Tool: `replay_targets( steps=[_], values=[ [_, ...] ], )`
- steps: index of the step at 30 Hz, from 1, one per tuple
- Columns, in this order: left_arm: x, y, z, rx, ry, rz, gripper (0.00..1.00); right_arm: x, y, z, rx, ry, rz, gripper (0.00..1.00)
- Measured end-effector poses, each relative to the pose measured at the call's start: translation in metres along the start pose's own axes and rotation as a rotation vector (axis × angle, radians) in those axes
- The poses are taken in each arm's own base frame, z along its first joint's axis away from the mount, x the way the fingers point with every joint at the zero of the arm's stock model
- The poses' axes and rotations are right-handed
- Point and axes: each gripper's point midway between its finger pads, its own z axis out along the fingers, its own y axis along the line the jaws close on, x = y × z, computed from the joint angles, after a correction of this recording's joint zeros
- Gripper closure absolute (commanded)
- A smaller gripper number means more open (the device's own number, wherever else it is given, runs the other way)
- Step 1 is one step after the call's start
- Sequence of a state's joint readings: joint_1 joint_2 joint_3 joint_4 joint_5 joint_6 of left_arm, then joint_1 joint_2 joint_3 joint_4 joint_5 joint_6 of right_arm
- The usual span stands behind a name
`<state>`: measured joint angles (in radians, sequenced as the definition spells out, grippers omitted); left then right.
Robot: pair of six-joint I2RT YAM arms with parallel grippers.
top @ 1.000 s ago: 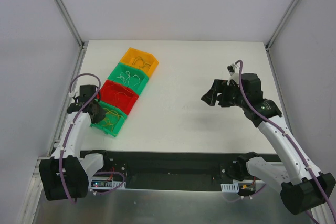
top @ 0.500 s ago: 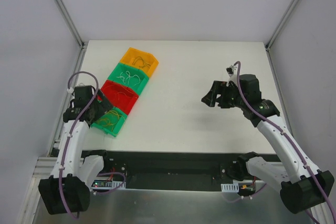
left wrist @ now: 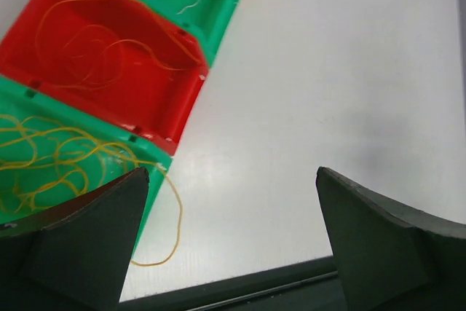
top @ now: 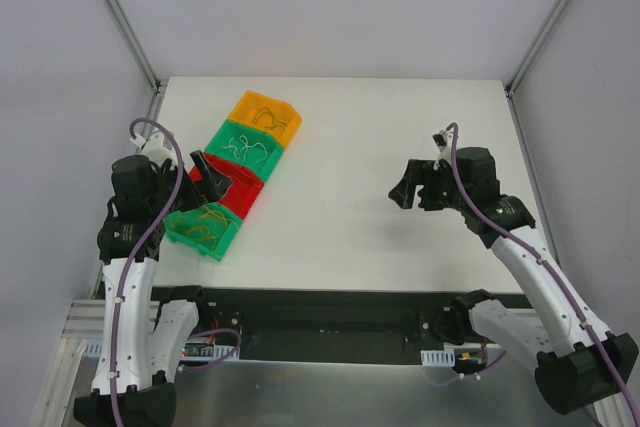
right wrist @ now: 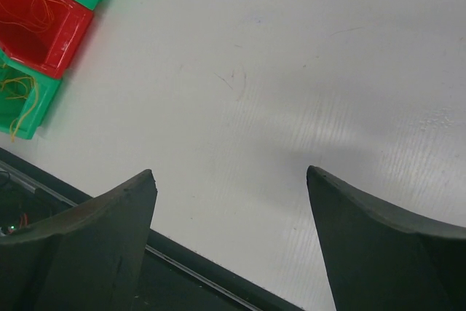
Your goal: Untangle the cables
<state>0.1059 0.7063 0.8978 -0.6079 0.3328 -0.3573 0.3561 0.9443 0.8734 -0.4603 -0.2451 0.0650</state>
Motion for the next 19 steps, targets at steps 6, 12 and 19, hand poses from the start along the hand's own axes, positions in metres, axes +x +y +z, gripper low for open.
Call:
replay_targets(
  steps=[6,12,19],
  values=[
    [0.005,-0.065,0.0,0.315,0.004,0.107,0.01,-0.004,-0.004,-0.023,0.024,-0.109,-0.035,0.01],
    [0.063,-0.16,-0.013,0.657,0.092,0.371,0.01,0.003,-0.017,-0.059,0.072,-0.284,-0.053,0.04],
    [0.105,-0.195,-0.019,0.802,0.036,0.569,0.01,0.012,-0.03,-0.088,0.118,-0.44,-0.014,0.04]
  ],
)
